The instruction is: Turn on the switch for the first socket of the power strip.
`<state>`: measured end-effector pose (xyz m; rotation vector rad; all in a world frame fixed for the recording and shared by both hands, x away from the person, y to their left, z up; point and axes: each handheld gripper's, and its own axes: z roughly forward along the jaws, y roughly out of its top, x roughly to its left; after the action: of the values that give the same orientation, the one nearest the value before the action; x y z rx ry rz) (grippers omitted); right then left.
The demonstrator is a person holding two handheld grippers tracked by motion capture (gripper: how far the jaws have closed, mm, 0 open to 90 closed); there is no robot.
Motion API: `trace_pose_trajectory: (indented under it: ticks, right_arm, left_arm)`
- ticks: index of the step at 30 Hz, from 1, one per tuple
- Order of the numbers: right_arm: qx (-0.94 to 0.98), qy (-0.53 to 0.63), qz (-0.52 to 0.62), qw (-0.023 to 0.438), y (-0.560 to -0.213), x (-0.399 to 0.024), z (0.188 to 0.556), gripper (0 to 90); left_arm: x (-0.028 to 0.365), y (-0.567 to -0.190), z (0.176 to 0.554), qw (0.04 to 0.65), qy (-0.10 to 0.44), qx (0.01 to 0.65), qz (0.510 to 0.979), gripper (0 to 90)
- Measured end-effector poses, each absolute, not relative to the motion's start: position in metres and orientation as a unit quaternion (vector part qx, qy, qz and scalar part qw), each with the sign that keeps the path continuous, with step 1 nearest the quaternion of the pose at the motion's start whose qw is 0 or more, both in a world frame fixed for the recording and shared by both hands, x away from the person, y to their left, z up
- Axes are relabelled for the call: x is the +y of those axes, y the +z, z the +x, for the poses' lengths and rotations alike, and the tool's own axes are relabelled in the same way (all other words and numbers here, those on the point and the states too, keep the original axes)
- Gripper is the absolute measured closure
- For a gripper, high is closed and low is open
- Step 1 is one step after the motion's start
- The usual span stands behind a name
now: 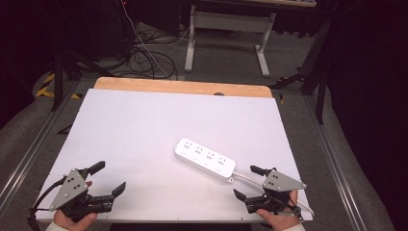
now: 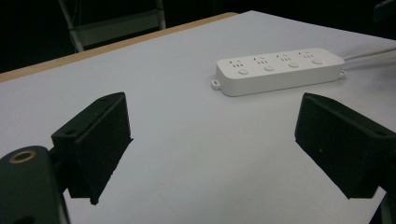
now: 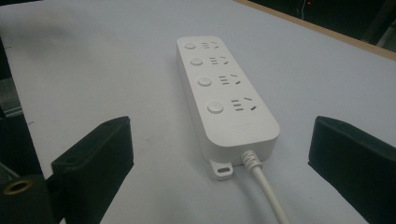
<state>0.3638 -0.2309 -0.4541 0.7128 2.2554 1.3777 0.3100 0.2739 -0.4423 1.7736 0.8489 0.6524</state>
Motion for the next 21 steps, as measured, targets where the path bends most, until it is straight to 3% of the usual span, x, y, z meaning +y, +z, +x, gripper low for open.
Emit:
trace_pose_trajectory:
  ticks: [21]
  right_arm:
    - [0.812,0.485,0.248,0.209,-0.4508,-0.2289,0.3609,8.9]
  left_arm:
    - [0.2758,-0.4406,0.3090,0.509,0.273,0.356,0.734,11.4]
